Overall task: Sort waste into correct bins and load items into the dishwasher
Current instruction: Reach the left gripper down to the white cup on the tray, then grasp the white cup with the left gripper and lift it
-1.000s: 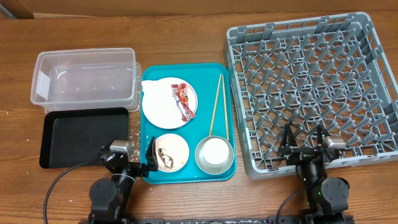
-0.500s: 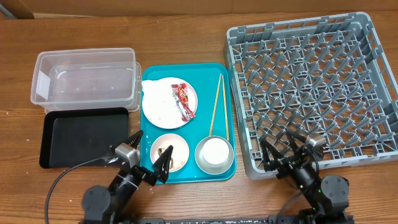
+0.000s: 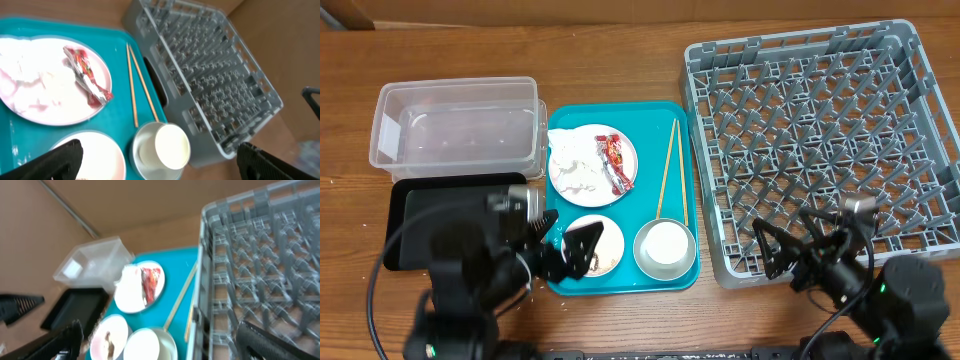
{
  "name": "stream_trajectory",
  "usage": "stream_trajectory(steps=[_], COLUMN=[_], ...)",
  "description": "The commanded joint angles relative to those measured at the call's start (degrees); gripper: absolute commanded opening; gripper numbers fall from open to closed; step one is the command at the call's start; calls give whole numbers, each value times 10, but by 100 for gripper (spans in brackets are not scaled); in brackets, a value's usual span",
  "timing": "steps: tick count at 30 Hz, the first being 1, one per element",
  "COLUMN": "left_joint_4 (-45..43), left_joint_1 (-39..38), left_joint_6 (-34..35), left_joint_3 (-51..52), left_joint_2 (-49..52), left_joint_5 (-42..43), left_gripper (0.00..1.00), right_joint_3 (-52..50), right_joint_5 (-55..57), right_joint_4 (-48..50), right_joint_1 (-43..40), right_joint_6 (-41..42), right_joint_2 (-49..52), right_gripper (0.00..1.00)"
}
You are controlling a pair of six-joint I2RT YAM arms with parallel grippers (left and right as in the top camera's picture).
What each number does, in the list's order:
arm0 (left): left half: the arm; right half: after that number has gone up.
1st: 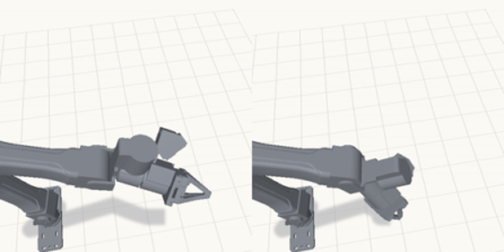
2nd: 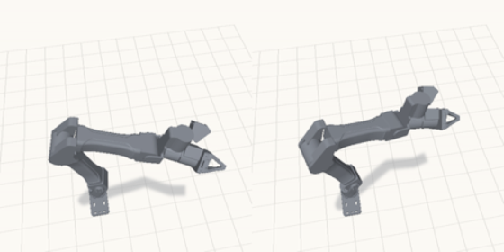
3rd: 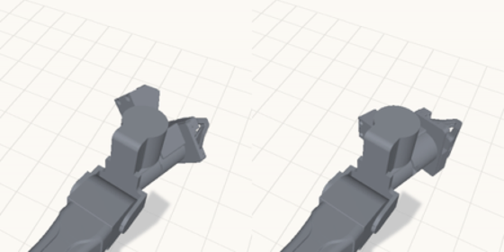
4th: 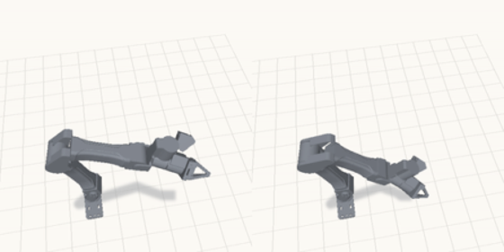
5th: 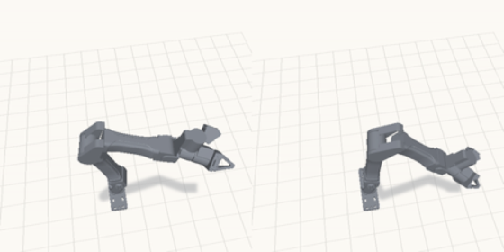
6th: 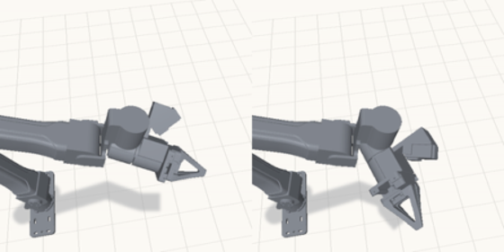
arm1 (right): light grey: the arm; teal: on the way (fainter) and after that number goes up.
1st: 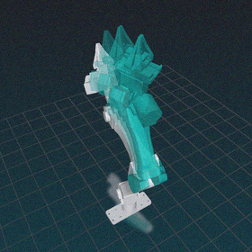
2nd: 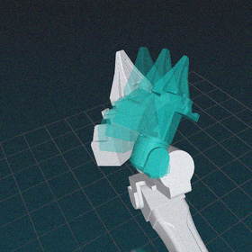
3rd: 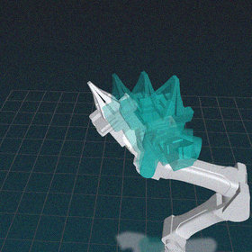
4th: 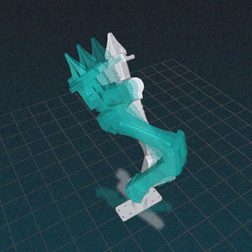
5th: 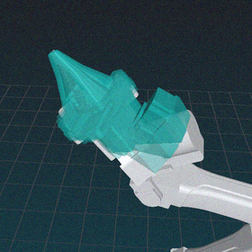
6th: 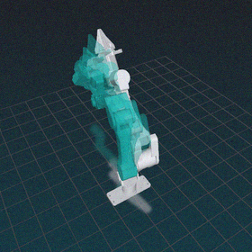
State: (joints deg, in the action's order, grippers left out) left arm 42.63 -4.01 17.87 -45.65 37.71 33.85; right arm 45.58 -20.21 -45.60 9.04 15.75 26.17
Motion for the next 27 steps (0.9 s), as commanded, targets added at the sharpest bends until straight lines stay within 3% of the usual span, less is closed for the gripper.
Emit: stream_trajectory(steps=[1, 4, 7, 9, 13, 19, 23, 27], left_joint_4=[28, 22, 21, 43, 95, 73, 41, 15], left_joint_1=[2, 2, -3, -24, -127, -290, -328, -335], left_joint_6=[-7, 14, 17, 13, 15, 36, 44, 44], left_joint_3=[-84, -106, -106, -106, -106, -106, -106, -106], left_joint_2=[73, 115, 146, 168, 219, 316, 386, 453], left_joint_5=[60, 137, 142, 127, -19, -229, -242, -254], left_gripper=[100, 100, 100, 92, 78, 81, 76, 62], right_joint_3=[85, 121, 127, 127, 127, 127, 127, 127], right_joint_5=[10, -22, -66, -71, -69, -131, -161, -161], right_joint_4=[-28, -33, -26, -23, -21, -26, -26, -26], right_joint_1=[-1, -1, -1, -1, -1, -1, -1, -1], right_joint_6=[-59, -57, -57, -52, -53, -46, -47, -46], right_joint_2=[64, 98, 109, 112, 120, 139, 145, 150], right_gripper=[100, 100, 100, 100, 100, 100, 100, 100])
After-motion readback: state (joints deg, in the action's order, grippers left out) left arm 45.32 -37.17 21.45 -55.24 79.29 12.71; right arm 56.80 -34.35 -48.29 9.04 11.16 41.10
